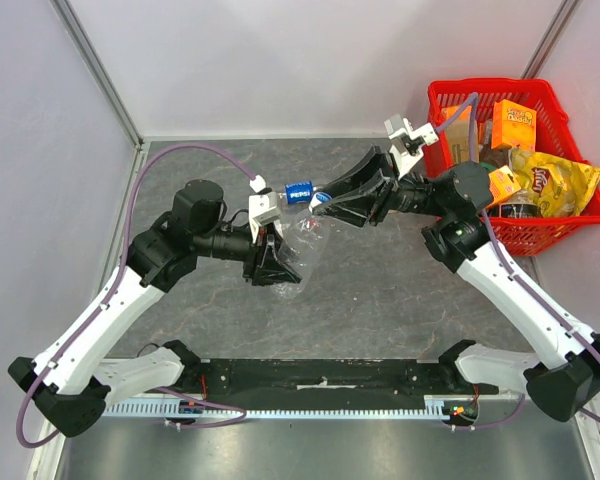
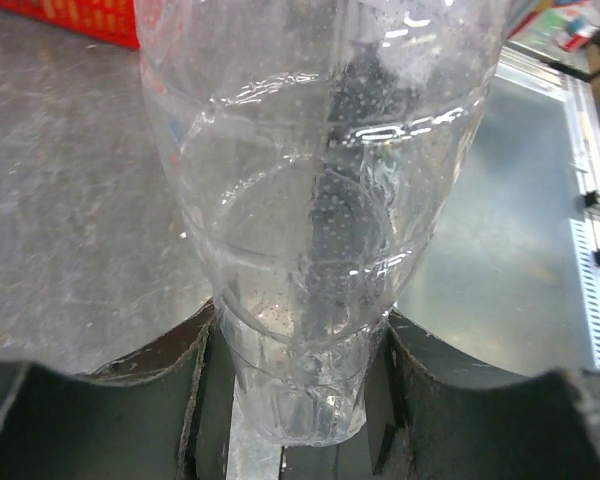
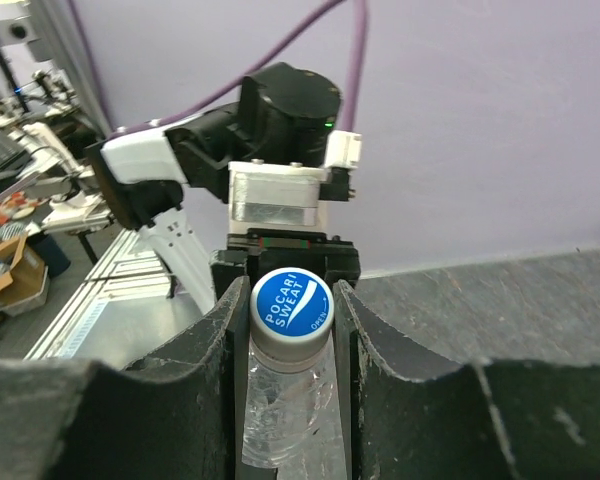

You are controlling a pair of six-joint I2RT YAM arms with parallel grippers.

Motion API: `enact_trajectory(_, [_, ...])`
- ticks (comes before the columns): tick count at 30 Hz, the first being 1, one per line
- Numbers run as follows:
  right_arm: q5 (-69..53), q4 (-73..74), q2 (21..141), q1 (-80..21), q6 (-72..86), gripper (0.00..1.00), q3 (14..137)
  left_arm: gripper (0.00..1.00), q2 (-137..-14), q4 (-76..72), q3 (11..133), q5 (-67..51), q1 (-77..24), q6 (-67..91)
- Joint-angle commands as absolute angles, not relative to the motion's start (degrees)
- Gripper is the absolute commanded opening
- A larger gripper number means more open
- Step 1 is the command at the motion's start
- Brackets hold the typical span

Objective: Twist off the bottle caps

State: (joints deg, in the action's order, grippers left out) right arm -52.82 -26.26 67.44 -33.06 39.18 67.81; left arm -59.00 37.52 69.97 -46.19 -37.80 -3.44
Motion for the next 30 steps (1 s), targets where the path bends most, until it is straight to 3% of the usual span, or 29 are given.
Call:
enact_trajectory(1, [-61.6,-28.6,67.1,-34.3,38.6,0.0,68.2,0.09,-57.7,30.6,73.3,-58.5,-38.8,-0.6])
enact_trajectory(12, [-62.8,-28.7,65.7,-34.3,38.7,0.04,68.5,0.09,-57.5,28.4,71.7,-60.0,-38.8,1.5])
enact_trajectory(15, [-62.0,-28.2,65.7,-34.3,38.7,0.14,68.6,0.09,-57.5,28.6,71.5,-59.2,-38.8,1.5])
enact_trajectory(18, [-60.9,-27.2,65.7,-34.3,38.1,0.31,68.8,0.09,-57.4,28.7,70.8,-58.1,-38.9,1.4])
enact_trajectory(24, [-59.1,-23.6,65.6,-34.3,35.9,0.8,69.6,0.09,-57.5,29.3,70.5,-56.9,-38.8,1.0])
enact_trajectory(28, [-58.2,-22.4,65.4,-34.3,35.2,0.97,69.8,0.09,-57.6,29.8,70.1,-55.5,-38.8,0.6])
enact_trajectory(30, [-57.7,-21.9,65.2,-34.3,35.0,0.98,70.0,0.09,-57.4,30.2,70.0,-54.5,-38.8,0.2])
